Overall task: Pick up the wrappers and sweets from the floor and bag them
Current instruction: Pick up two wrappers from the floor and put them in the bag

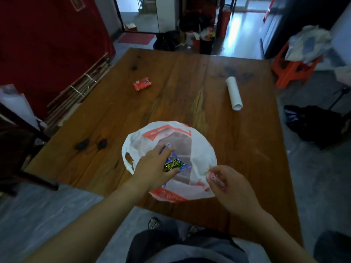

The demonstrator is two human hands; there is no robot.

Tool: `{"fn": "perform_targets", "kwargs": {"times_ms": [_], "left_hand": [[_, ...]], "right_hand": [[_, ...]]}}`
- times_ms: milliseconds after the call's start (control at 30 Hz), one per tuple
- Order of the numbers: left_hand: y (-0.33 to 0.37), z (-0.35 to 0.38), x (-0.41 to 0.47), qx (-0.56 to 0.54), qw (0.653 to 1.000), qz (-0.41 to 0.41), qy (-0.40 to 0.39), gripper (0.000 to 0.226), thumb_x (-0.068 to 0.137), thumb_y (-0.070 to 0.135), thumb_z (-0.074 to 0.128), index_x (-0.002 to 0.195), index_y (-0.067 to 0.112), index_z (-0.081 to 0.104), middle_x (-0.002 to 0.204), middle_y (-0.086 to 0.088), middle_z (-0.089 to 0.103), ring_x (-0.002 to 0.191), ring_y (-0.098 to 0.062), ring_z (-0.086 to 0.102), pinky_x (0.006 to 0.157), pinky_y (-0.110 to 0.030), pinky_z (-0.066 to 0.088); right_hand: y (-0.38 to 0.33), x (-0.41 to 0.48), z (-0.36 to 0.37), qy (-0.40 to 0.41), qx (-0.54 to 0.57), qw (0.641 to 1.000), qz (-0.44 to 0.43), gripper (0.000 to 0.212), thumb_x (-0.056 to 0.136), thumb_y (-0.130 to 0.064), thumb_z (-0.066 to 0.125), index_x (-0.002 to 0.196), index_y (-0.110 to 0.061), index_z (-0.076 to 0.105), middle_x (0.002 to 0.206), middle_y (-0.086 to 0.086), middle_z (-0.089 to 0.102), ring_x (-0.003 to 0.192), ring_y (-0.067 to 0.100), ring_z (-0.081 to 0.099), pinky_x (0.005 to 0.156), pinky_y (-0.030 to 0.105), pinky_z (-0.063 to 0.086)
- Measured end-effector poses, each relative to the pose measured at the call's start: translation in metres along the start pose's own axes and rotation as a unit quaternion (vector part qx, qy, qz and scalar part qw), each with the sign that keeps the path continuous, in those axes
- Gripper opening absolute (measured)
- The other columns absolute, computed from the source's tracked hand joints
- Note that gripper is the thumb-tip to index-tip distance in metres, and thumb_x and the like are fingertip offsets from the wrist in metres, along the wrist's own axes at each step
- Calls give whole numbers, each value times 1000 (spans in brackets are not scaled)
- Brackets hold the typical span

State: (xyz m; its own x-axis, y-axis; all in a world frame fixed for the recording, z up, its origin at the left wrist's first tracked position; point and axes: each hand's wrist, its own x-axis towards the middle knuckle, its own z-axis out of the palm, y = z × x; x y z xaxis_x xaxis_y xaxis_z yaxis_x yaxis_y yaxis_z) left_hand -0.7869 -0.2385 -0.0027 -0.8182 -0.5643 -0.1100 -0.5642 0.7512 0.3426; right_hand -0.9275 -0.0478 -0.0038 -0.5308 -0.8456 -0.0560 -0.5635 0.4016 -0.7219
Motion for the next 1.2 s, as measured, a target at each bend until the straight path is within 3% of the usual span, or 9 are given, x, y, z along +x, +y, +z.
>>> {"fn": "perform_targets", "kwargs": {"times_ms": [267, 367, 433, 533, 667, 833, 933, 1067, 1200], "left_hand": [[-13, 39, 64, 52, 995, -60, -57, 71, 82, 60, 49, 141, 28, 26, 149, 0, 30, 132, -25, 31, 103, -49, 35], [-10, 41, 64, 35, 994, -83, -65, 70, 82, 59, 51, 140, 28, 27, 151, 1, 29, 135, -24, 29, 107, -46, 33], [-7, 32, 58, 4, 996, -77, -38, 64, 83, 57, 52, 137, 29, 33, 147, 4, 36, 131, -20, 36, 104, -37, 37], [-9, 4, 47, -79, 993, -59, 69, 45, 86, 53, 50, 125, 31, 50, 133, 7, 52, 119, -11, 46, 93, -25, 38], [-37, -26, 55, -63, 979, -30, 194, 37, 86, 49, 45, 112, 26, 58, 117, 4, 60, 107, -12, 53, 87, -29, 43], [-73, -17, 79, -64, 983, -114, 132, 37, 91, 47, 44, 123, 30, 52, 130, 2, 53, 116, -17, 49, 93, -34, 42], [-75, -14, 84, -151, 974, -128, 114, 27, 93, 36, 48, 116, 25, 59, 118, 2, 62, 104, -14, 57, 86, -30, 48], [-75, -17, 94, -215, 966, -88, 110, 14, 91, 28, 54, 98, 23, 66, 95, 8, 68, 87, -8, 61, 76, -33, 53], [-83, -16, 99, -217, 973, -38, 61, 11, 89, 42, 51, 97, 39, 57, 94, 20, 58, 88, 0, 57, 72, -23, 51]], "right_hand": [[20, 40, -4, -21, -10, 1000, 21, 19, 86, -30, 59, 105, -32, 56, 100, -19, 55, 86, -1, 56, 70, 17, 50], [23, 52, -4, -33, -15, 999, 16, 19, 86, -31, 59, 104, -33, 56, 99, -20, 54, 86, 2, 57, 72, 20, 53], [23, 59, -2, -39, -12, 999, 10, 18, 87, -32, 58, 104, -33, 56, 99, -21, 53, 85, 2, 57, 71, 19, 53], [20, 70, 2, -40, -2, 999, 1, 20, 87, -32, 57, 107, -31, 57, 99, -23, 52, 84, 1, 56, 69, 15, 51], [11, 82, 8, -32, 4, 999, -7, 17, 88, -32, 56, 105, -32, 57, 95, -25, 50, 82, -1, 55, 67, 11, 46], [3, 90, 14, -16, 36, 999, 0, 13, 87, -30, 59, 95, -39, 53, 85, -27, 53, 80, -7, 57, 61, 7, 46], [-2, 90, 17, -10, 45, 999, 27, 12, 87, -29, 60, 96, -36, 56, 86, -26, 54, 79, -5, 58, 61, 9, 46], [-2, 91, 17, 14, 37, 998, 55, 16, 85, -28, 63, 100, -31, 59, 95, -20, 61, 82, 0, 61, 68, 16, 53], [-8, 92, 18, 58, 14, 995, 82, 19, 84, -26, 64, 101, -29, 59, 98, -16, 60, 80, 2, 60, 65, 18, 53]]}}
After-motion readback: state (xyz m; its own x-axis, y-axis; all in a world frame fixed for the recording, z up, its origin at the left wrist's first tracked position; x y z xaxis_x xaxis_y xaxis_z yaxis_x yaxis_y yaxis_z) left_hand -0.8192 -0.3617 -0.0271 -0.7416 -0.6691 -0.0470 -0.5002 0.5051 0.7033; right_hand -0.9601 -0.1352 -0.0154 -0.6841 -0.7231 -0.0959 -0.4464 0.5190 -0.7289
